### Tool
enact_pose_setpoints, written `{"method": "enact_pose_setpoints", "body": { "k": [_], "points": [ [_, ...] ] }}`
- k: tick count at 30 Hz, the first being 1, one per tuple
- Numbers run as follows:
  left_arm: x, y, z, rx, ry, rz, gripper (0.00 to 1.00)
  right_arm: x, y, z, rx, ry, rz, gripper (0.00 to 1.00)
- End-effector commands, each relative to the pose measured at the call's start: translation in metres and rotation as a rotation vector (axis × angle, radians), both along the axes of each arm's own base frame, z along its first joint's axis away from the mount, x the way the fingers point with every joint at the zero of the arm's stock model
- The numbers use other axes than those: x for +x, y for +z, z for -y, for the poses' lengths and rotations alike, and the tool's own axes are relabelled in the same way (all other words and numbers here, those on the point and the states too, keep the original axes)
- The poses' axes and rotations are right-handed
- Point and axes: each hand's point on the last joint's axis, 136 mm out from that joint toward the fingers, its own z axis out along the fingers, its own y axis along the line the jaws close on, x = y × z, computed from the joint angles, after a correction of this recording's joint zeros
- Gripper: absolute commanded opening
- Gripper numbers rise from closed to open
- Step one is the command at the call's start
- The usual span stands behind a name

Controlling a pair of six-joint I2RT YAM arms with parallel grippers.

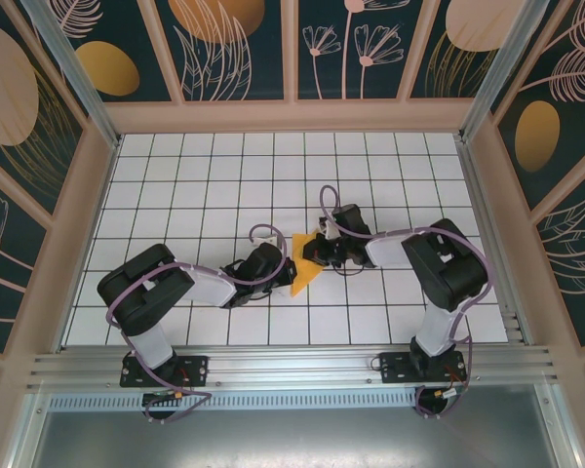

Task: Fold a paper plane with a square sheet of paper (pick it up from the middle)
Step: Fourth fold the wing at the center of the table.

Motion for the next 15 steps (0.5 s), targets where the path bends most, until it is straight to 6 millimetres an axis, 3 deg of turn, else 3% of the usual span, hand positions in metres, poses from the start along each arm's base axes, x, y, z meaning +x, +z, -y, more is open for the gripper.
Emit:
{"method": "enact_pose_setpoints", "body": {
  "k": [1, 4, 11, 15],
  "points": [
    [-0.005, -0.028, -0.022, 0.132, 0.018, -0.041, 0.00, 0.002, -0.012, 0.003, -0.035, 0.000, -0.001, 0.07],
    [-0.006, -0.029, -0.023, 0.136, 0.016, -0.043, 0.00, 0.003, -0.010, 0.002, -0.039, 0.004, 0.001, 0.07],
    [-0.006, -0.029, -0.024, 0.139, 0.018, -0.043, 0.00, 0.022, 0.033, 0.003, 0.010, 0.004, 0.083, 0.08],
    [-0.005, -0.027, -0.022, 0.134, 0.015, -0.042, 0.00, 0.030, 0.030, 0.005, 0.005, 0.002, 0.081, 0.07]
  ]
}}
